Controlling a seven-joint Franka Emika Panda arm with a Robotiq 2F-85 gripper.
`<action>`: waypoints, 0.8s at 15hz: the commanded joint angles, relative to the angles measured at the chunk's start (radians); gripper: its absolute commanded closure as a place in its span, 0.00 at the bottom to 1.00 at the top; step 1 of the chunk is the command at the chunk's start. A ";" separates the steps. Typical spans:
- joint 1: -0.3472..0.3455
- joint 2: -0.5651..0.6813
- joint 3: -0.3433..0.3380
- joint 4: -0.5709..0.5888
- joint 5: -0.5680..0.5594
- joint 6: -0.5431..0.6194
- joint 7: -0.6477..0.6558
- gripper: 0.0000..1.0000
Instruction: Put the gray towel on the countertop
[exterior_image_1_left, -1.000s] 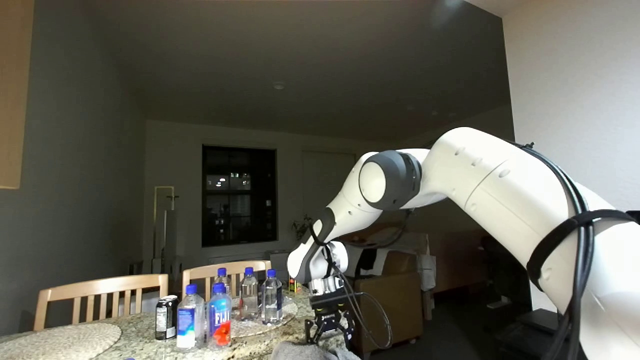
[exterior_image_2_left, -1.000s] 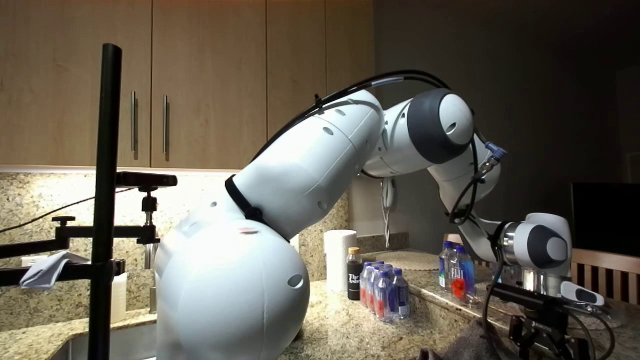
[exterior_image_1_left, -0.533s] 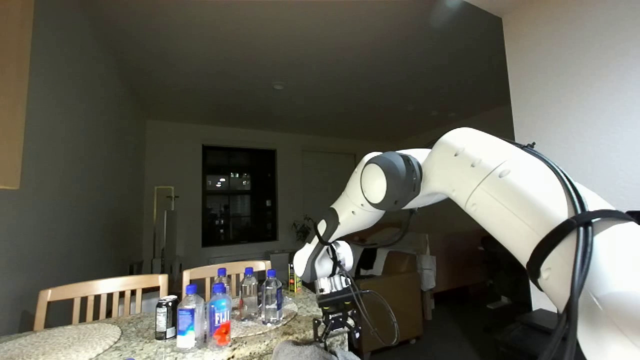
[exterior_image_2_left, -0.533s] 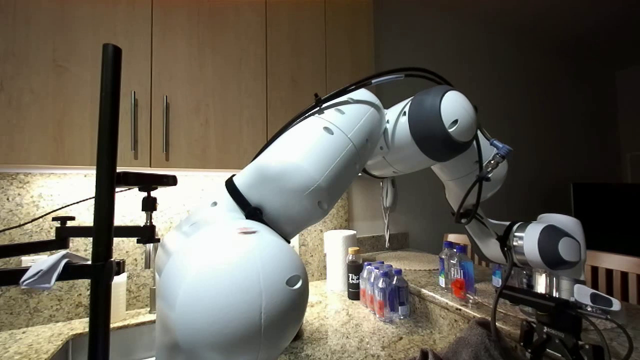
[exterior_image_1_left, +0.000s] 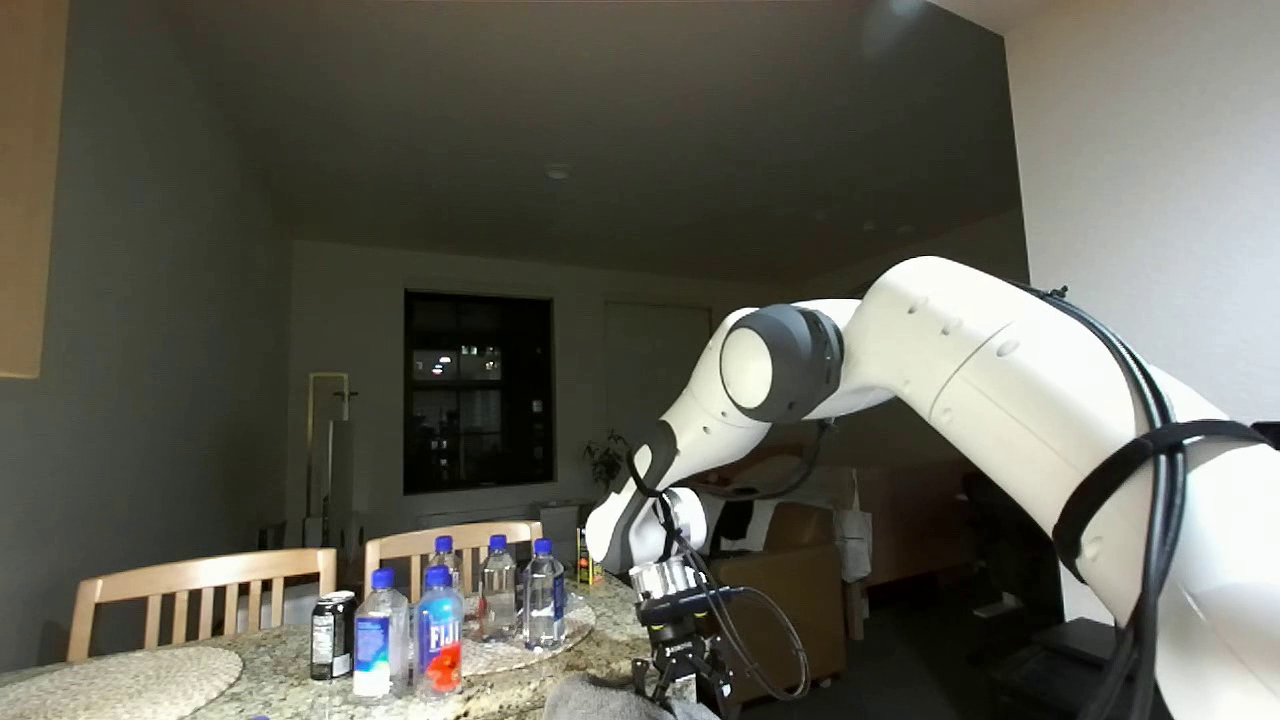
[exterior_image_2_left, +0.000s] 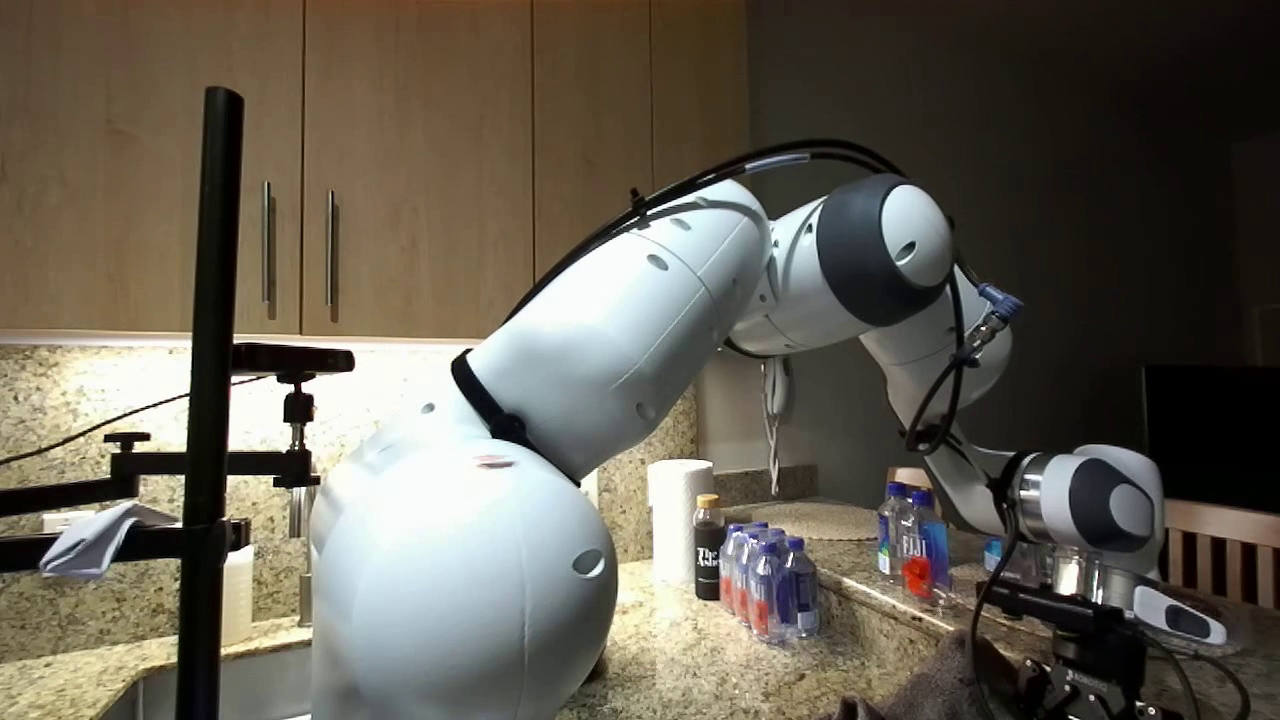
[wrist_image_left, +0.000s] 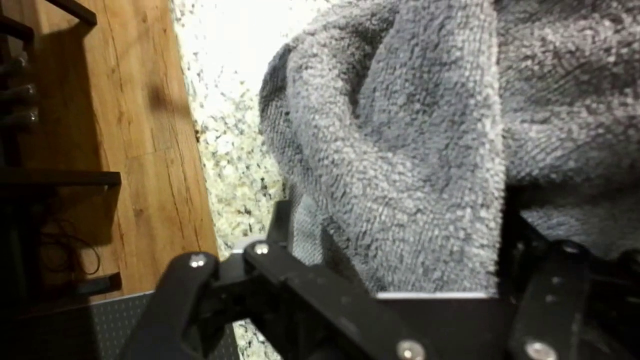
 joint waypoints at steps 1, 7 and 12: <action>0.004 0.009 -0.001 -0.031 -0.012 0.020 0.008 0.33; 0.013 0.048 -0.004 -0.039 -0.013 0.044 0.021 0.73; 0.033 0.029 -0.003 -0.034 -0.008 0.056 0.042 0.94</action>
